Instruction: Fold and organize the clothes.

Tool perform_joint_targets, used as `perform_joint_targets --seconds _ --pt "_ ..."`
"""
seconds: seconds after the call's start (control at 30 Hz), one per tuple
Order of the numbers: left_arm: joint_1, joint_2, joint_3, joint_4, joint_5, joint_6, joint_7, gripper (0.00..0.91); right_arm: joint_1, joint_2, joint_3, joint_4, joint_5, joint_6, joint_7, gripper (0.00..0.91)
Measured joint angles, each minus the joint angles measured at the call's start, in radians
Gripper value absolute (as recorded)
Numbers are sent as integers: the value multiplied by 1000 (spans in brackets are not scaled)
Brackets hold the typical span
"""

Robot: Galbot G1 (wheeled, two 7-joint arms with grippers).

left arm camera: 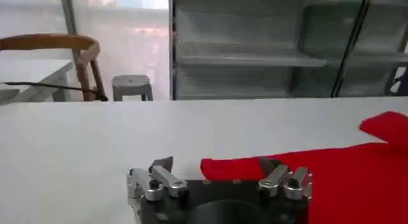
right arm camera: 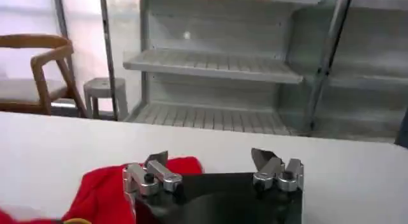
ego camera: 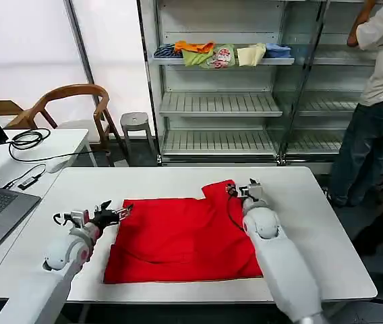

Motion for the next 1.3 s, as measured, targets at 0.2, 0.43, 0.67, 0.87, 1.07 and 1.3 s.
perform_joint_targets --seconds 0.2,0.43,0.67,0.87,1.07,1.3 --pt "-51 -10 30 64 1 -1 8 907 50 34 5 -96 5 17 -4 907" --pt "-83 -25 46 120 8 -2 13 907 77 55 6 -166 9 33 -9 907" --pt "-94 -29 52 139 14 -2 14 191 91 66 7 -202 7 34 -9 645" --pt "-98 -29 54 148 17 -2 21 30 96 70 8 -219 12 24 -13 0" --pt "-94 -29 55 147 19 -4 28 20 100 75 8 -225 23 12 -18 0" --pt "-85 -29 55 143 20 -8 39 20 101 75 7 -229 24 9 -28 0"
